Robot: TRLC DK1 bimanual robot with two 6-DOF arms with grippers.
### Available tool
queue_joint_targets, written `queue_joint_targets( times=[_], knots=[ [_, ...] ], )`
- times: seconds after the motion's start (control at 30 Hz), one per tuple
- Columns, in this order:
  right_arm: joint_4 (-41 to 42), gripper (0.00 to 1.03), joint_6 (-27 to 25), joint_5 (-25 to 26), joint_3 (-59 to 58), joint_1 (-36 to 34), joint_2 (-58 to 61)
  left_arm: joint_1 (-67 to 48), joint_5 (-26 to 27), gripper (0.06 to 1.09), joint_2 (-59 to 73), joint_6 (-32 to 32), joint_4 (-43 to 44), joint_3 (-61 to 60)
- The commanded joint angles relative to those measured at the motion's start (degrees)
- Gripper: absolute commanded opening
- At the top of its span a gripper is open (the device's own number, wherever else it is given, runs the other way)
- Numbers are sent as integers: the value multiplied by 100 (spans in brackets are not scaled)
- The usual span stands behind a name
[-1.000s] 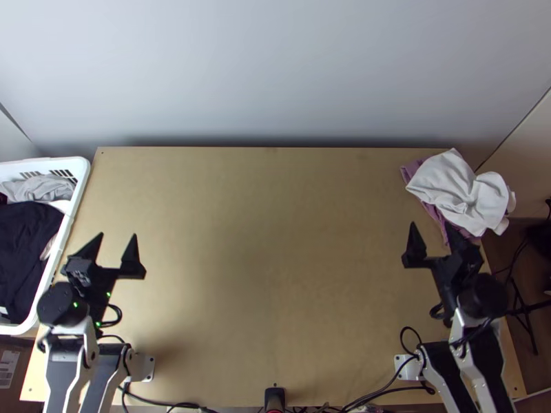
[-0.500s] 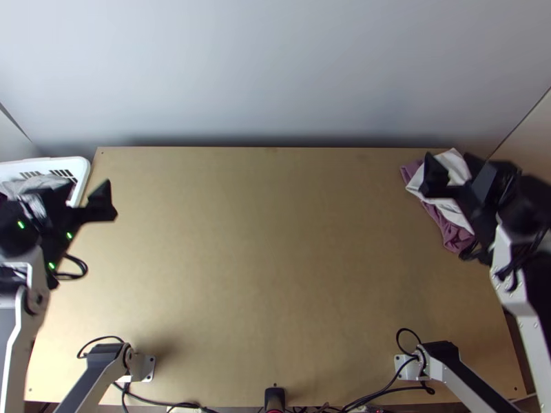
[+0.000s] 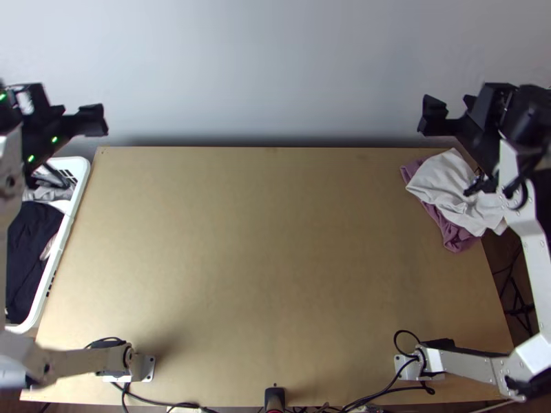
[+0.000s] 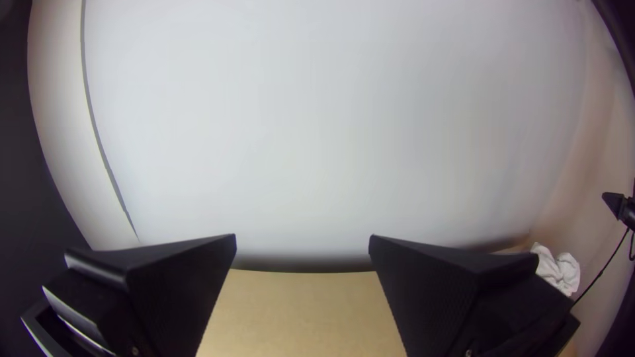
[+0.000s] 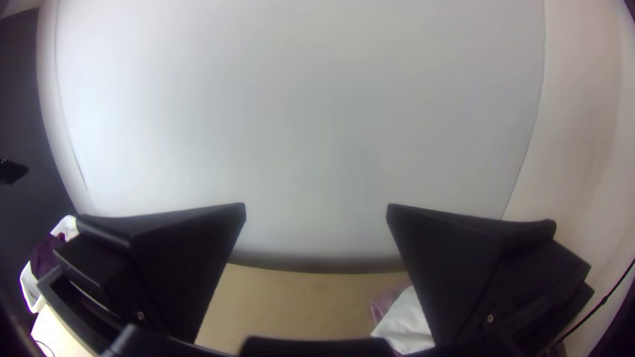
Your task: Fold the t-shirt
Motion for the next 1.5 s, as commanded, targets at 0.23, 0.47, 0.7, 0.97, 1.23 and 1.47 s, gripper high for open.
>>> queue_joint_targets(
  times=[0.23,0.47,0.7,0.97,1.23,1.47],
  knots=[
    [-183,99,2,245,139,-26,1014,179,-409,103,2001,-45,-268,847],
    [-183,99,2,403,-168,176,961,1129,-409,103,2265,-63,-216,856],
    [-183,99,117,464,-608,370,900,2702,-84,103,2985,368,-101,680],
    [-147,99,196,552,-1214,493,601,3888,-57,103,4075,693,391,856],
    [-130,99,178,596,-1671,467,276,4583,-75,103,5235,1001,769,1559],
    [-130,99,64,614,-1777,431,29,4838,-119,103,6176,1238,892,2139]
  ],
)
